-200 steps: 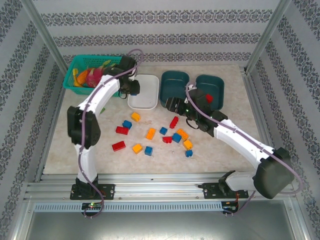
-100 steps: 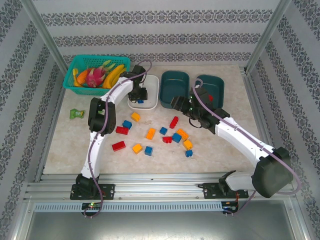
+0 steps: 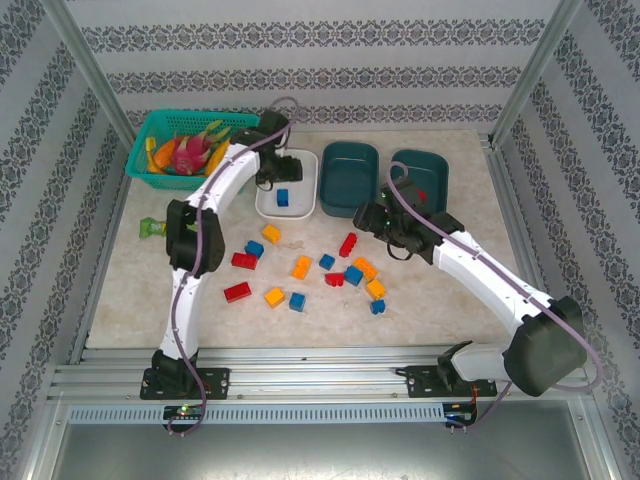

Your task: Sort the legos into containers by color

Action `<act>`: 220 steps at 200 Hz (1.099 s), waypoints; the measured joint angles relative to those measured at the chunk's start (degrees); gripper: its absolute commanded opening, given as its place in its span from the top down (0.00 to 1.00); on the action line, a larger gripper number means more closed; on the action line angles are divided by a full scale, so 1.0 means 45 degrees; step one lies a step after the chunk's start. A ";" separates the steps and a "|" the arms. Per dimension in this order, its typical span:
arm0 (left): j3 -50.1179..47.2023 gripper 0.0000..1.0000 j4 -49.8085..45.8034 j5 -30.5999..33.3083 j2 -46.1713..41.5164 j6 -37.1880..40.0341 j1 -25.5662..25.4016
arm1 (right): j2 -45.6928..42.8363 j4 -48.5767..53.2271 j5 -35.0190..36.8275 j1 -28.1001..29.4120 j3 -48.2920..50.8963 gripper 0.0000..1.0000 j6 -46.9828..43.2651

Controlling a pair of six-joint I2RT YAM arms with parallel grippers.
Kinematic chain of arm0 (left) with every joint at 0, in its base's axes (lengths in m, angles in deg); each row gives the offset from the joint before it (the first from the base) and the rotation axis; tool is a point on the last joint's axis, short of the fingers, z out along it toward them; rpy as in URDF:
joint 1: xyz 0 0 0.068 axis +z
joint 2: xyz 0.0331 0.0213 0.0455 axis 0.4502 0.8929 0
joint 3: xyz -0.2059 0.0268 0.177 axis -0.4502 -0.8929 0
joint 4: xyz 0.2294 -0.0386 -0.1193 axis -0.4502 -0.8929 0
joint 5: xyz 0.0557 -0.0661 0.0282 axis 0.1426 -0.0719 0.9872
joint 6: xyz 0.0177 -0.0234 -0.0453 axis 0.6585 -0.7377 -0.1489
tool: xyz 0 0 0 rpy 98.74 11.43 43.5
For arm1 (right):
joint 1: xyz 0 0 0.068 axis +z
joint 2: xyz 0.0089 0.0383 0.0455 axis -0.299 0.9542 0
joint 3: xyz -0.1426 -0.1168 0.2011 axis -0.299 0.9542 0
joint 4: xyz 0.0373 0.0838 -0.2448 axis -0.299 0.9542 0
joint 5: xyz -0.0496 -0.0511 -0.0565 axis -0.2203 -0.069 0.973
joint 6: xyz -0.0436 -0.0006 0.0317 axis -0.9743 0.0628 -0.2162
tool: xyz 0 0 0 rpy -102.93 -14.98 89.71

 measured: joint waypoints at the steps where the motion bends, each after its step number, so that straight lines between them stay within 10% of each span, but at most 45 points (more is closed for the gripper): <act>1: -0.0019 0.25 0.0005 0.0000 -0.0068 -0.0019 0.0000 | 0.0000 0.0039 0.0005 0.0000 -0.0010 0.34 -0.0005; 75: -0.9122 0.17 0.3084 -0.1545 -1.0205 -0.0933 -0.0291 | -0.0359 0.3876 -0.0612 0.0923 0.0646 0.33 -0.2453; 126: -1.6776 0.06 0.4027 -0.2064 -1.5756 -0.2705 -0.2856 | 0.1501 0.5047 -0.1190 0.1258 0.0816 0.31 -0.4289; 220: -1.8331 0.06 0.3983 -0.0986 -1.8797 -0.4410 -0.3434 | 0.5212 0.5639 -0.0729 0.1277 -0.0763 0.40 -0.6149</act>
